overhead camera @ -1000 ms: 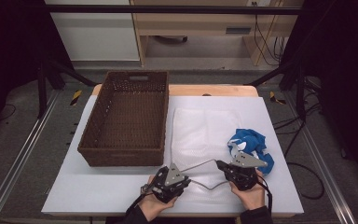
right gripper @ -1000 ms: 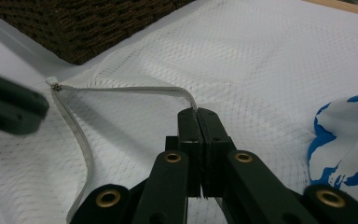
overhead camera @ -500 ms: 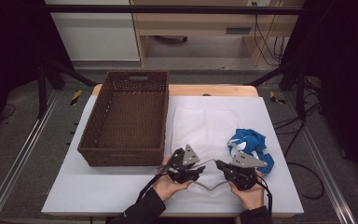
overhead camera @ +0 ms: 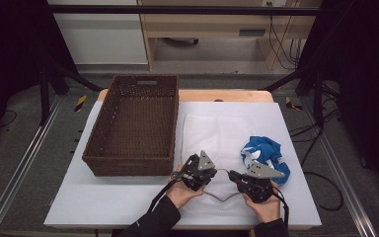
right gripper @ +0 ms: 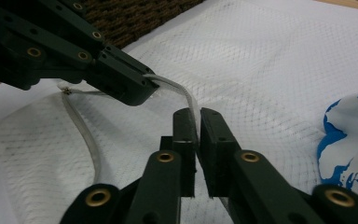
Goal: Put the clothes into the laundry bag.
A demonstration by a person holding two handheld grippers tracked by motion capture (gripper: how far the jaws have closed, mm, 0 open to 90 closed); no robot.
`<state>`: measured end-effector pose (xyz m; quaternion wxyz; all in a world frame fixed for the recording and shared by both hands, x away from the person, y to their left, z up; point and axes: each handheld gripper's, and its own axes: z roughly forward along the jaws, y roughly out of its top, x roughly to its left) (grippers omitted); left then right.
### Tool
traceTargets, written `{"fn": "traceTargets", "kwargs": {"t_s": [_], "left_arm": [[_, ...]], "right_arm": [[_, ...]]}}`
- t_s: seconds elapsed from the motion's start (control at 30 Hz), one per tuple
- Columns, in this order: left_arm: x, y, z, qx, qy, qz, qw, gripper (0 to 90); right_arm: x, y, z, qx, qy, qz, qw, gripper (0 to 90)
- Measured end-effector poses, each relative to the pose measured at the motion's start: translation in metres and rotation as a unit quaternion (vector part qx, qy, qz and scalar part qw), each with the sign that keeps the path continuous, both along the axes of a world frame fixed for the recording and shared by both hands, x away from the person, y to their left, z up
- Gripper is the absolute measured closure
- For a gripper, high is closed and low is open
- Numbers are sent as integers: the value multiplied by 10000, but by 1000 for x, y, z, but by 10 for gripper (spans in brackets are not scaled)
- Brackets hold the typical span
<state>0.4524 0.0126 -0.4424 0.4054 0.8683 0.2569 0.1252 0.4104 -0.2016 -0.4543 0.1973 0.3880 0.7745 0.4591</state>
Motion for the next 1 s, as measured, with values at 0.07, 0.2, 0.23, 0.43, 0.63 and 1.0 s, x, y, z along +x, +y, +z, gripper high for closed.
{"fn": "traceTargets", "kwargs": {"t_s": [0.07, 0.2, 0.23, 0.43, 0.63, 1.0], "left_arm": [[1, 1, 1, -82, 35, 25, 10000, 891], [3, 4, 3, -174, 61, 65, 9998, 891], [3, 3, 2, -180, 48, 78, 9998, 891], [2, 4, 6, -370, 40, 114, 9992, 891], [0, 4, 15, -573, -36, 110, 9983, 891], [-9, -2, 29, -709, -298, 20, 9970, 891]], "right_arm": [[-4, -3, 3, 129, -35, 28, 9999, 795], [-14, -7, 6, 129, 79, 149, 9998, 835], [-16, -8, 5, 99, 131, 171, 9997, 854], [-25, -14, -18, -120, 668, 167, 9976, 900], [-32, -19, -35, -270, 845, 52, 9960, 900], [-32, -19, -35, -253, 853, 48, 9960, 884]]}}
